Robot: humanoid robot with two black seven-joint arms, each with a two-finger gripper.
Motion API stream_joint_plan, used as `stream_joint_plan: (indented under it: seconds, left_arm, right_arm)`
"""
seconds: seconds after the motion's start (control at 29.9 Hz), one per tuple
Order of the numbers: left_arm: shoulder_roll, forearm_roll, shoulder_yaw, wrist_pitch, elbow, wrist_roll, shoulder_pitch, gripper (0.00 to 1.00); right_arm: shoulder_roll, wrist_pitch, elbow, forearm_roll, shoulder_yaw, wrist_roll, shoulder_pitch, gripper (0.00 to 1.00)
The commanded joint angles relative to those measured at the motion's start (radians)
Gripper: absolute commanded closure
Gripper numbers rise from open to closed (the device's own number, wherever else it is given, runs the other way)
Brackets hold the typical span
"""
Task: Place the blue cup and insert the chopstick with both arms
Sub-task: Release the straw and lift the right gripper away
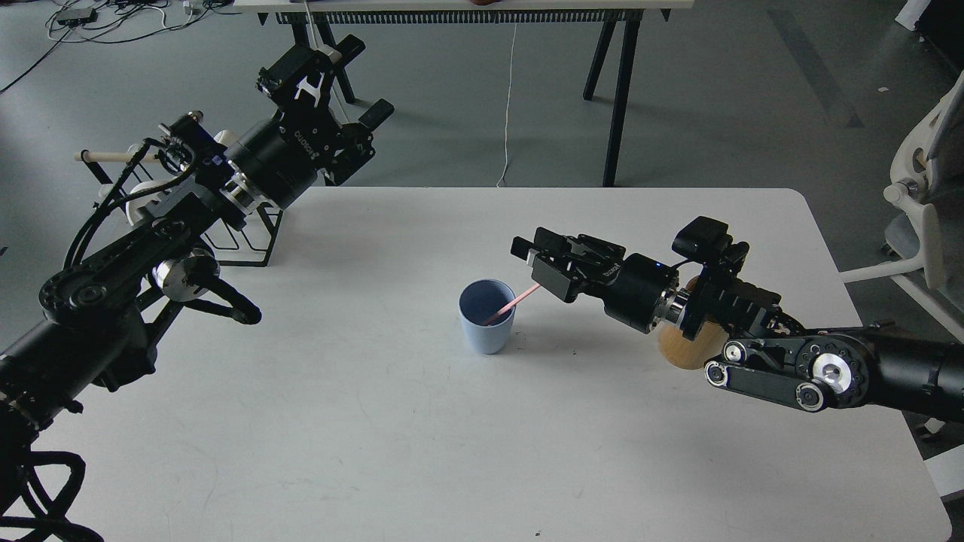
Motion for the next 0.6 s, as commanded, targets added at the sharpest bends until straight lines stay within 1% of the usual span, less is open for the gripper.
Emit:
stream_joint_plan:
  seconds: [0.0,0.13,0.33,0.47,0.57]
  left_arm:
    - [0.0,0.0,0.0,0.0,0.013,0.0,0.002,0.08]
    - [0.0,0.0,0.0,0.0,0.027,0.0,0.002,0.08]
    - [0.011,-0.002,0.0,0.0,0.028,0.0,0.008,0.08]
    - [0.02,-0.003,-0.006,0.0,0.028,0.0,0.025,0.08]
    - [0.029,-0.003,-0.008,0.0,0.031,0.0,0.037,0.08]
  right_arm:
    - [-0.012,0.0,0.041,0.008,0.04,0.0,0.007,0.05]
    - [-0.059,0.0,0.103,0.052,0.156,0.0,0.006,0.05]
    - [-0.157,0.0,0.208,0.324,0.354,0.0,-0.006,0.04]
    - [-0.179,0.0,0.238,0.58,0.533,0.0,-0.087,0.04]
    - [-0.182,0.002,0.251,0.674,0.667,0.0,-0.178,0.04]
